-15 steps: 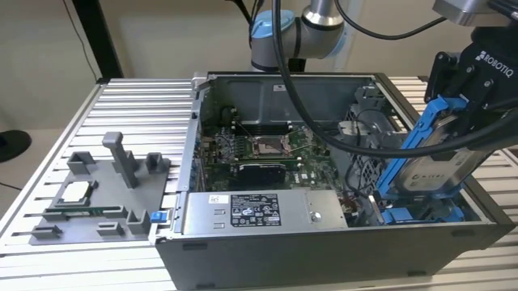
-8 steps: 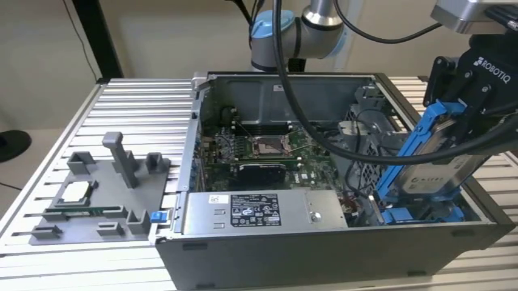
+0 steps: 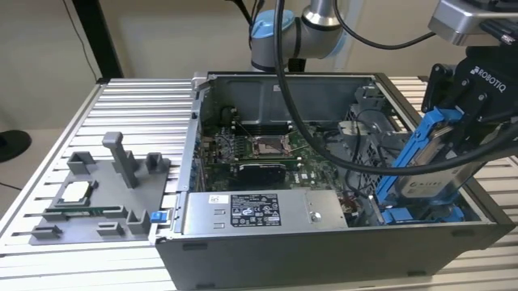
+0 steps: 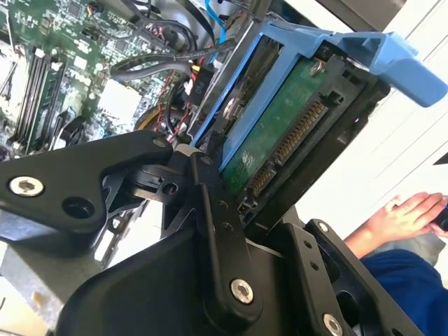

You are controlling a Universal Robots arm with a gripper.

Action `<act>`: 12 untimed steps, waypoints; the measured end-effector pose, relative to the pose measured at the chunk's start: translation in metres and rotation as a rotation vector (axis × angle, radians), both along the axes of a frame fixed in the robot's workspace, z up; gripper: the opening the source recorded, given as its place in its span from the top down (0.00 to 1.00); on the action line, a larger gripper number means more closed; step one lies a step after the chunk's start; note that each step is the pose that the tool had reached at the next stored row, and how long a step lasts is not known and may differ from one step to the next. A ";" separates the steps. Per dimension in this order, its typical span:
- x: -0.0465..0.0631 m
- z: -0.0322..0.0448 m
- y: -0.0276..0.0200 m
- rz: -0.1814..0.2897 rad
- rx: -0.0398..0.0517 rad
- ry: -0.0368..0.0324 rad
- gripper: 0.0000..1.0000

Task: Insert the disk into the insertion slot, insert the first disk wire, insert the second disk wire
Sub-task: 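Insert the disk into the insertion slot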

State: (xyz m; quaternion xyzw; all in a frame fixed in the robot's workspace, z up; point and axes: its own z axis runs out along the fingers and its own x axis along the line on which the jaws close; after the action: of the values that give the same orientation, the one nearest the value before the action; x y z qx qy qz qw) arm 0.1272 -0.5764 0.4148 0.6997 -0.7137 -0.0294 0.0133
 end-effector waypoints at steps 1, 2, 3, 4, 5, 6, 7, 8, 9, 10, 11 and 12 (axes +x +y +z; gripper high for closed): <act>0.000 -0.0010 0.0000 0.000 -0.0002 0.0000 1.00; 0.000 -0.0019 0.0000 0.000 -0.0001 -0.0003 1.00; 0.000 -0.0028 0.0000 0.000 0.0000 -0.0007 1.00; 0.000 -0.0037 0.0000 0.000 0.0000 -0.0013 1.00; 0.000 -0.0045 0.0000 0.000 0.0000 -0.0017 1.00; 0.001 -0.0055 0.0000 0.000 0.0001 -0.0021 1.00; 0.001 -0.0065 0.0000 0.000 0.0001 -0.0022 1.00; 0.001 -0.0075 0.0000 0.000 0.0000 -0.0023 1.00; 0.001 -0.0085 0.0000 0.000 0.0000 -0.0023 1.00; 0.001 -0.0098 -0.0001 0.000 0.0002 -0.0023 1.00; 0.001 -0.0111 -0.0001 0.000 0.0002 -0.0023 1.00; 0.001 -0.0127 -0.0001 0.000 0.0001 -0.0024 1.00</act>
State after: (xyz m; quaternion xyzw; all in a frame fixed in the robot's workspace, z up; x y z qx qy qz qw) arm 0.1279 -0.5765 0.4021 0.6997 -0.7137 -0.0286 0.0124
